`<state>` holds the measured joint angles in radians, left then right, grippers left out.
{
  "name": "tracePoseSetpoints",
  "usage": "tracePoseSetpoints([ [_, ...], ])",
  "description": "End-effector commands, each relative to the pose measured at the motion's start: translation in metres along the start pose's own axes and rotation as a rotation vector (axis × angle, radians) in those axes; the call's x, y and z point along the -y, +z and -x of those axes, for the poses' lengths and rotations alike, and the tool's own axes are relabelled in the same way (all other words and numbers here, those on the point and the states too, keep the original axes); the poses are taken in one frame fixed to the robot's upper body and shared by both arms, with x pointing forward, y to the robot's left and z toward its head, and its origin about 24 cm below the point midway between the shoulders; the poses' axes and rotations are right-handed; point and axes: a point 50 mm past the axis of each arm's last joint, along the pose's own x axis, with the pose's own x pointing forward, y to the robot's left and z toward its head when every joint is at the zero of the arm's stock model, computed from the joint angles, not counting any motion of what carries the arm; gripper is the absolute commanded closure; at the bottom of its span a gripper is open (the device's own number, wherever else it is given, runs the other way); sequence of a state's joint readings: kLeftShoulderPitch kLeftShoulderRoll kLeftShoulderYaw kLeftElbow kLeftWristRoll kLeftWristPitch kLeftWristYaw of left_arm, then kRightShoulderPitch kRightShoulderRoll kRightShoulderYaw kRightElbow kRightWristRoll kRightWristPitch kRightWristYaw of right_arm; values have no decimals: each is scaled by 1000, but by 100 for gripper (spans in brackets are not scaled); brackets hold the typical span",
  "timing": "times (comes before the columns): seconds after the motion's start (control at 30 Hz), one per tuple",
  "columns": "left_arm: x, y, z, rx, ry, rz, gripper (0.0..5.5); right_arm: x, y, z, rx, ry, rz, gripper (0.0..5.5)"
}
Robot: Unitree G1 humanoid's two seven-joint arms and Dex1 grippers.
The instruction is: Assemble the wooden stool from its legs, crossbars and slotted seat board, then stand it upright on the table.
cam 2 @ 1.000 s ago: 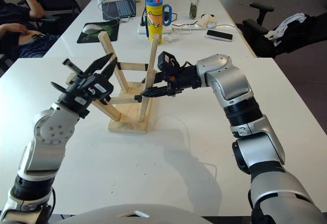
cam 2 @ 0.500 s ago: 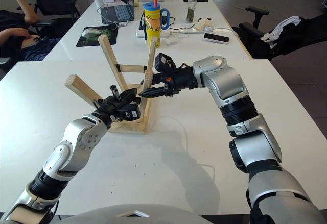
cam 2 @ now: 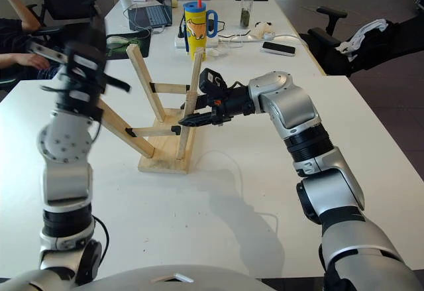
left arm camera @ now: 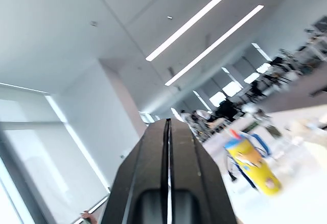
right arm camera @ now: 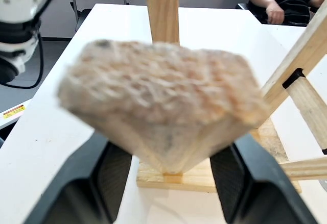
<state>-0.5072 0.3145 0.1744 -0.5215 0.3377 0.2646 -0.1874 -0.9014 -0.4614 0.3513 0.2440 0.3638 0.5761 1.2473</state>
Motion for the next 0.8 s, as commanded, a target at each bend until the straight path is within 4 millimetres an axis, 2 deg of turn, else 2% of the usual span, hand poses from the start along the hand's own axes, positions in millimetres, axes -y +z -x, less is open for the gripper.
tracePoseSetpoints([
  [0.03,-33,-30,14,-184,86,-2,550,-13,-66,-11,-133,7,-204,344],
  [0.17,-30,-85,60,-541,125,142,550,-16,-65,-10,-105,3,-186,344],
  [0.27,-20,-97,74,-644,119,200,550,-17,-65,-9,-100,3,-182,344],
  [0.4,-2,-93,79,-666,70,290,550,-16,-63,-11,-104,8,-174,344],
  [0.47,19,-80,78,-623,-41,380,550,-16,-62,-12,-107,12,-171,344],
  [0.53,48,-59,79,-563,-209,454,550,-16,-60,-15,-112,28,-164,344],
  [0.63,78,-46,86,-584,-361,517,550,-18,-54,-25,-118,69,-143,344],
  [0.8,90,-46,92,-629,-425,524,550,-17,-47,-38,-131,118,-114,344],
])
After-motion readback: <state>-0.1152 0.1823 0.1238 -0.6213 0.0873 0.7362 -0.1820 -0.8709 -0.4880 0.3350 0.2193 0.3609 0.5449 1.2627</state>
